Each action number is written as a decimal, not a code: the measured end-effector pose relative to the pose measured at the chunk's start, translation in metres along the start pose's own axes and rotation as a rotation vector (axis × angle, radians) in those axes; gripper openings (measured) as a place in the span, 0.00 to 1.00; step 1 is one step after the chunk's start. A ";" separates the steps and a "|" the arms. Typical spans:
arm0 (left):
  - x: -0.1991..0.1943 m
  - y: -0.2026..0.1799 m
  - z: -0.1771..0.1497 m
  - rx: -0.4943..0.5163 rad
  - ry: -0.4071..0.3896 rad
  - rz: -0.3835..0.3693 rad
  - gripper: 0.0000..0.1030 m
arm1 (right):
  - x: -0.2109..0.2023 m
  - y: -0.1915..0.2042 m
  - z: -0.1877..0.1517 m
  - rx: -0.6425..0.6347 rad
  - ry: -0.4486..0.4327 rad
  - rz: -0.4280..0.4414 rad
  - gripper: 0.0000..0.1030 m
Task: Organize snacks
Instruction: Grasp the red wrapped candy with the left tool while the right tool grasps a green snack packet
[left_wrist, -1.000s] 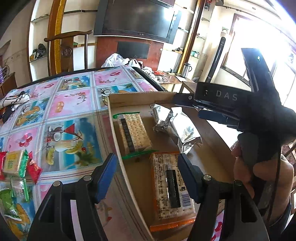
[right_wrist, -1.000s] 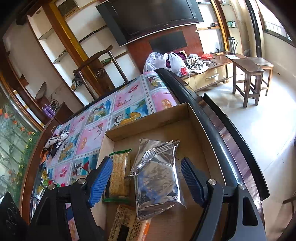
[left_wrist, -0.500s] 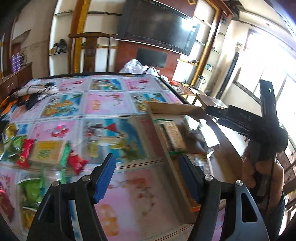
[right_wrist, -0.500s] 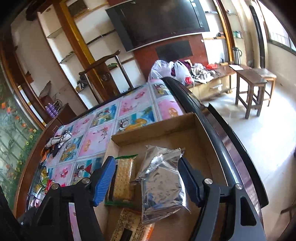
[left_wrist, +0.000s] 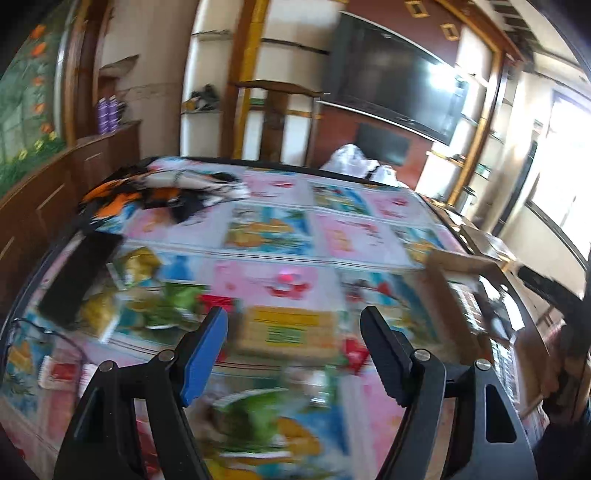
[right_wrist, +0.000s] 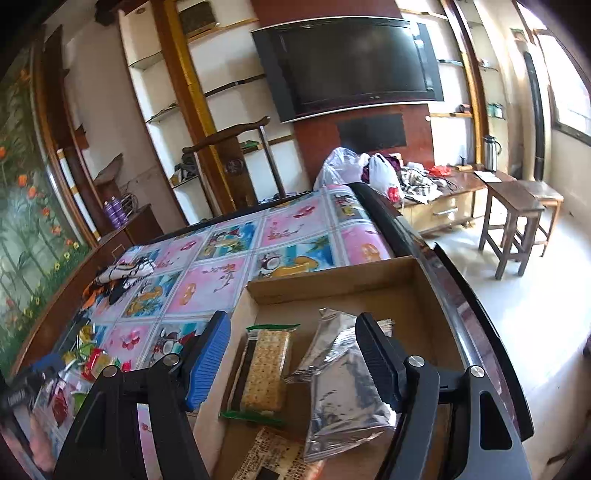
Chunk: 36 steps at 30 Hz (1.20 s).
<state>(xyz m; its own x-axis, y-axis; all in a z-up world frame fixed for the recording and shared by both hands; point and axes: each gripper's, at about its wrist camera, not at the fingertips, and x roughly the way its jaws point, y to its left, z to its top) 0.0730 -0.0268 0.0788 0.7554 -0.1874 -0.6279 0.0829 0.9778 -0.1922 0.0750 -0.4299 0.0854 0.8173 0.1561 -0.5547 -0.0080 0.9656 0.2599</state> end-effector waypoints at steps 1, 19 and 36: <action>0.000 0.011 0.003 -0.024 0.005 0.010 0.71 | 0.001 0.003 -0.001 -0.010 -0.001 0.003 0.72; -0.022 0.104 0.016 -0.128 0.037 0.109 0.71 | 0.067 0.257 -0.110 -0.223 0.492 0.459 0.73; -0.016 0.104 0.007 -0.087 0.077 0.115 0.59 | 0.093 0.288 -0.123 -0.358 0.443 0.316 0.34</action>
<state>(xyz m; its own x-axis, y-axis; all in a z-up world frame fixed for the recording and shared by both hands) 0.0744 0.0783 0.0741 0.7041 -0.0849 -0.7050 -0.0600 0.9822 -0.1781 0.0780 -0.1117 0.0116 0.4297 0.4409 -0.7880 -0.4629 0.8569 0.2269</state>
